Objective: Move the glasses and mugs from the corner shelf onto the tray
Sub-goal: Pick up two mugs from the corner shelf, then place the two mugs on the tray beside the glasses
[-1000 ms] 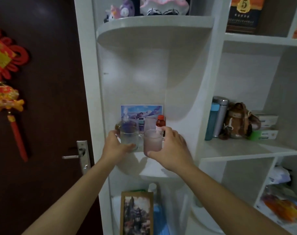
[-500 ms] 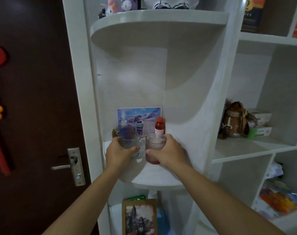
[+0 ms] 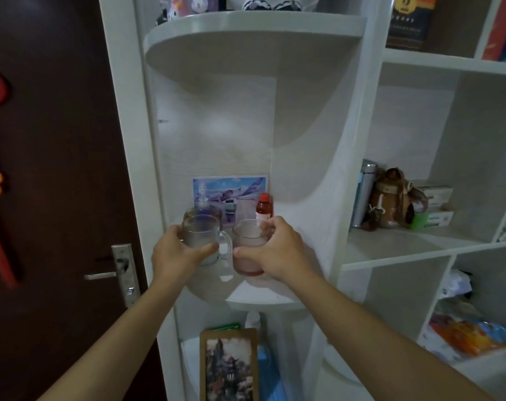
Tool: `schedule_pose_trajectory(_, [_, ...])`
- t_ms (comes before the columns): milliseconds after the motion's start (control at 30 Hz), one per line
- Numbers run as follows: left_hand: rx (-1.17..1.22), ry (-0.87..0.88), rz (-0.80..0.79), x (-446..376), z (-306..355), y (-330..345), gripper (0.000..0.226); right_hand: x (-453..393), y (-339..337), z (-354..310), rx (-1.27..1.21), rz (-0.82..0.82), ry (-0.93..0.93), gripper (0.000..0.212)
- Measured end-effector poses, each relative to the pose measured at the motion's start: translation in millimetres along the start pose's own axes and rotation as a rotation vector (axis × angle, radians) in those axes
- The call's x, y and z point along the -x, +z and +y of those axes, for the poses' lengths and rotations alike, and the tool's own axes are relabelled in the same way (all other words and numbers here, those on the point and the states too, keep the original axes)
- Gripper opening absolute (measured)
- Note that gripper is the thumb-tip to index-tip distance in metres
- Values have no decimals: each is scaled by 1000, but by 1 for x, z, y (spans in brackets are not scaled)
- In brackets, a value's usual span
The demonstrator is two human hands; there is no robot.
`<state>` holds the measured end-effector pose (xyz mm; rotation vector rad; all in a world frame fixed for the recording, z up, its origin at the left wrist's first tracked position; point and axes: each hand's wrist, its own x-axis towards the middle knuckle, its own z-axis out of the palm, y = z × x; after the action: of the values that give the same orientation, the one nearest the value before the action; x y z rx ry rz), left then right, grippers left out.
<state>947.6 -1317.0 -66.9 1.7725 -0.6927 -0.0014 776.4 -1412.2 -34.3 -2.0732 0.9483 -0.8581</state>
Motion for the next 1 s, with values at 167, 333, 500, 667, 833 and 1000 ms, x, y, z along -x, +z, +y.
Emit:
schedule_pose_trajectory(167, [86, 10, -22, 24, 10, -21, 56, 21, -28, -3, 28, -20, -124, 74])
schedule_pose_trajectory(333, [142, 60, -78, 61, 28, -30, 53, 53, -72, 8, -83, -106, -250, 73])
schedule_pose_trajectory(500, [162, 102, -146, 106, 57, -26, 60, 93, -126, 26, -87, -207, -346, 66])
schedule_pose_trajectory(667, [188, 119, -188, 147, 84, -15, 65, 111, -179, 51, -120, -264, -330, 64])
schedule_pose_trajectory(833, [152, 172, -240, 188, 112, 9, 70, 113, -222, 91, -125, -231, -276, 64])
schedule_pose_trajectory(1000, [146, 168, -277, 219, 127, 46, 68, 109, -253, 139, -133, -181, -190, 66])
